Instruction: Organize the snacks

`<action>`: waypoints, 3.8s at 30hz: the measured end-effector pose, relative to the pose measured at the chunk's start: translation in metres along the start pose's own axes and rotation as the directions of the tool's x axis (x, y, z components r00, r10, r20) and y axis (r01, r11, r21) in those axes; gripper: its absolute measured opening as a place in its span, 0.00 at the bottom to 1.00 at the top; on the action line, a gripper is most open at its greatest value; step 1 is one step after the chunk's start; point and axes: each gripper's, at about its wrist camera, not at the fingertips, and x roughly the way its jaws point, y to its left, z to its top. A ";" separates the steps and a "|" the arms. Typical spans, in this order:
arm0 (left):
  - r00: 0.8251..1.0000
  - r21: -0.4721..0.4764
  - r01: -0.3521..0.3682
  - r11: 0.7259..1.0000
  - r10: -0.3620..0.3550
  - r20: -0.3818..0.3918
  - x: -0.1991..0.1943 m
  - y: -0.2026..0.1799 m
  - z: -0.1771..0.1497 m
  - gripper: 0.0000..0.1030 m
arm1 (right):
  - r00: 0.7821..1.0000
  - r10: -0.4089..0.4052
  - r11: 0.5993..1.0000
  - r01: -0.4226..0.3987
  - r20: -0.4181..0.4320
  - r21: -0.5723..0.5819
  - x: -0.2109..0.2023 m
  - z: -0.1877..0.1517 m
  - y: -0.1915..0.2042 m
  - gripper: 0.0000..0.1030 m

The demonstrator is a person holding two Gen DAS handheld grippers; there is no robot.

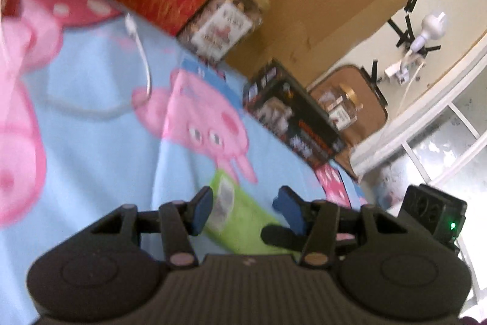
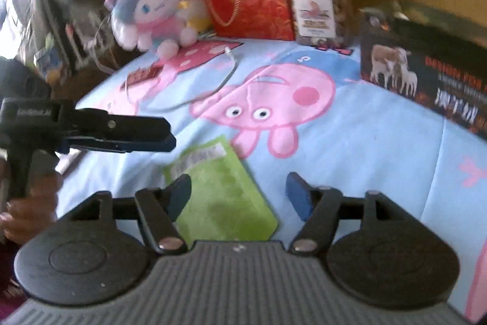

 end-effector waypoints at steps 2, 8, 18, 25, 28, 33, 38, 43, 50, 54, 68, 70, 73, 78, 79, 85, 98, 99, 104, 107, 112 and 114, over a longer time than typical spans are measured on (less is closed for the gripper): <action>1.000 -0.002 0.024 1.000 -0.024 -0.016 0.000 -0.001 -0.010 0.47 | 1.000 -0.004 1.000 0.004 0.000 -0.023 -0.004 -0.006 0.001 0.72; 1.000 0.031 -0.026 0.999 0.026 -0.009 0.003 -0.007 -0.031 0.32 | 0.993 0.119 0.989 -0.118 -0.001 0.090 -0.016 -0.015 -0.018 0.71; 1.000 -0.022 -0.001 1.000 0.000 -0.012 0.000 0.001 -0.030 0.35 | 0.966 0.249 0.876 -0.253 0.065 0.411 -0.010 -0.020 -0.046 0.14; 0.994 -0.079 0.097 0.992 -0.092 0.062 -0.018 0.001 -0.027 0.80 | 0.941 0.257 0.808 -0.334 0.220 0.485 -0.031 -0.012 -0.046 0.05; 0.993 -0.112 0.118 0.987 -0.115 0.040 -0.007 0.001 -0.028 0.78 | 0.916 0.299 0.694 -0.400 0.266 0.598 -0.026 -0.021 -0.060 0.05; 0.991 -0.129 0.136 0.982 -0.136 0.008 0.012 -0.002 -0.027 0.36 | 0.877 0.374 0.529 -0.468 0.301 0.708 -0.015 -0.042 -0.068 0.05; 0.989 -0.071 0.144 0.987 -0.146 -0.012 0.026 -0.021 -0.011 0.29 | 0.886 0.326 0.564 -0.463 0.331 0.684 -0.032 -0.040 -0.078 0.06; 0.988 0.048 0.151 0.987 -0.148 -0.046 0.060 -0.057 0.022 0.30 | 0.904 0.205 0.703 -0.403 0.376 0.586 -0.058 -0.020 -0.088 0.06; 0.991 0.194 0.134 0.972 -0.126 -0.053 0.140 -0.115 0.085 0.30 | 0.907 0.005 0.832 -0.237 0.421 0.501 -0.080 0.030 -0.136 0.06; 0.996 0.238 0.091 0.967 -0.085 -0.036 0.184 -0.134 0.113 0.31 | 0.907 -0.066 0.865 -0.156 0.417 0.477 -0.076 0.062 -0.173 0.06; 0.999 0.262 0.024 0.965 -0.017 -0.029 0.160 -0.127 0.090 0.42 | 0.857 -0.260 0.832 -0.034 0.445 0.553 -0.090 0.012 -0.179 0.17; 0.998 0.264 0.025 0.964 -0.007 -0.070 0.142 -0.120 0.071 0.42 | 0.878 -0.204 0.830 -0.081 0.434 0.553 -0.097 -0.006 -0.162 0.24; 0.988 0.270 0.059 0.961 -0.018 -0.152 0.113 -0.110 0.035 0.42 | 0.929 -0.104 0.837 -0.111 0.355 0.535 -0.102 -0.038 -0.133 0.31; 0.961 0.291 0.155 0.944 -0.075 -0.268 0.069 -0.099 -0.024 0.42 | 0.972 -0.018 0.835 -0.113 0.232 0.539 -0.112 -0.090 -0.095 0.31; 0.956 0.295 0.167 0.941 -0.082 -0.280 0.061 -0.098 -0.034 0.42 | 0.978 -0.018 0.834 -0.101 0.210 0.542 -0.114 -0.097 -0.089 0.31; 0.939 0.309 0.168 0.936 -0.056 -0.341 0.041 -0.093 -0.071 0.38 | 0.980 -0.004 0.821 -0.110 0.199 0.560 -0.129 -0.118 -0.075 0.30; 0.975 0.306 0.067 0.950 0.003 -0.221 0.030 -0.084 -0.071 0.55 | 0.925 0.213 0.639 -0.376 0.315 0.671 -0.095 -0.125 -0.082 0.13; 0.976 0.259 0.073 0.963 -0.016 -0.215 0.029 -0.078 -0.067 0.56 | 0.910 0.224 0.602 -0.410 0.348 0.685 -0.096 -0.127 -0.088 0.13; 0.955 0.043 0.192 0.980 -0.177 -0.237 0.038 -0.060 -0.049 0.57 | 0.859 0.247 0.518 -0.508 0.449 0.688 -0.102 -0.129 -0.102 0.12; 0.944 0.026 0.224 0.974 -0.210 -0.255 0.048 -0.066 -0.049 0.58 | 0.819 0.277 0.479 -0.571 0.502 0.667 -0.102 -0.123 -0.105 0.12; 0.945 0.071 0.236 0.969 -0.212 -0.249 0.059 -0.081 -0.045 0.34 | 0.819 0.288 0.505 -0.570 0.496 0.648 -0.101 -0.108 -0.111 0.12; 0.948 0.081 0.237 0.968 -0.212 -0.237 0.062 -0.084 -0.037 0.30 | 0.823 0.284 0.509 -0.564 0.492 0.650 -0.101 -0.102 -0.117 0.12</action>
